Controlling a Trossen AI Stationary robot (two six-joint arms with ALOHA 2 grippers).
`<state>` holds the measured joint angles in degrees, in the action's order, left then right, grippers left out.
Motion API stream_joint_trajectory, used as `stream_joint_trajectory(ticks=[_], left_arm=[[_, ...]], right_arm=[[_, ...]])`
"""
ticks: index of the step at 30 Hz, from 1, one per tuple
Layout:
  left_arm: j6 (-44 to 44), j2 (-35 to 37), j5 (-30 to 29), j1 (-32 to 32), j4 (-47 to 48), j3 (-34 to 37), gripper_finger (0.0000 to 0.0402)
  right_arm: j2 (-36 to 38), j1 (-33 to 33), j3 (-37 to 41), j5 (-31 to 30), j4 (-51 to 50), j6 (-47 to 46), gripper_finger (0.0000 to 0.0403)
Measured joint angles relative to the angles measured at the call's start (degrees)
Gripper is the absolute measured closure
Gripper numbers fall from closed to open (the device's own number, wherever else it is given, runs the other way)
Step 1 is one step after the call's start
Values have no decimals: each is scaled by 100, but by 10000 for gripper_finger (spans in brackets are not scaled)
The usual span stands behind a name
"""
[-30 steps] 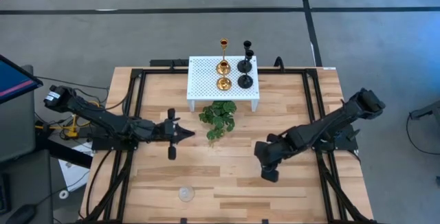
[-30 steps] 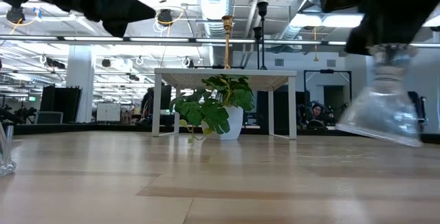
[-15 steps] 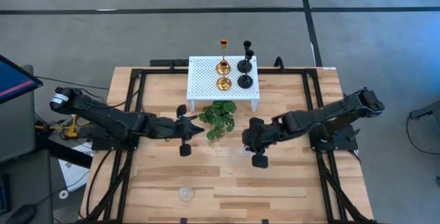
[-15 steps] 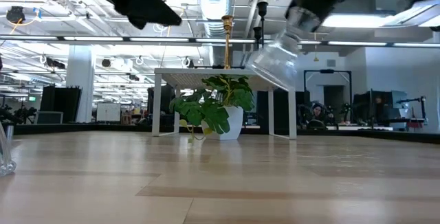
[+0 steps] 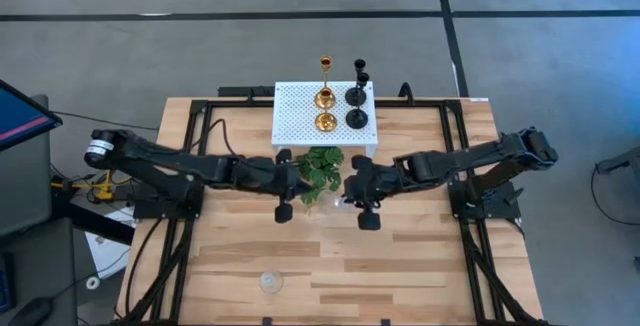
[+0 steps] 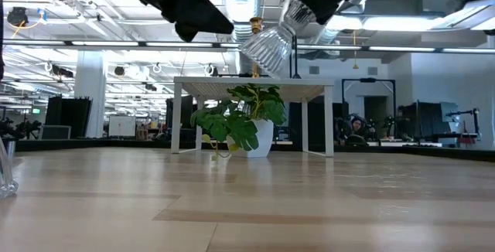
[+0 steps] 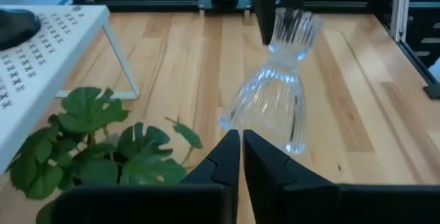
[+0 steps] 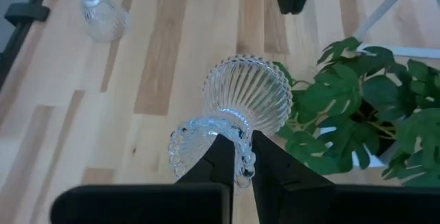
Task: Pick & Place candle stick holders
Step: Put the right transparent candle holder on the shelf
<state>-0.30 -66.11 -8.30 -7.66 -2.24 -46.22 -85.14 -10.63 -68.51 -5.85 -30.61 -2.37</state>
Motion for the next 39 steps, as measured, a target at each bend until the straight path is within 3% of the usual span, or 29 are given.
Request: stream_joint_trajectory(ticks=[16,22,29,39], left_arm=[[199,-914,287,-31,-426,-641,214],[199,-1153,296,-29,-471,-807,171],[199,-1641,545,-29,-636,-1059,149],[195,-1884,534,-20,-795,-1235,166]], right_arm=[[-50,186,0,182,240,232,390],[-50,184,0,194,342,261,390],[-50,214,0,216,373,297,390],[-44,214,0,197,426,297,390]])
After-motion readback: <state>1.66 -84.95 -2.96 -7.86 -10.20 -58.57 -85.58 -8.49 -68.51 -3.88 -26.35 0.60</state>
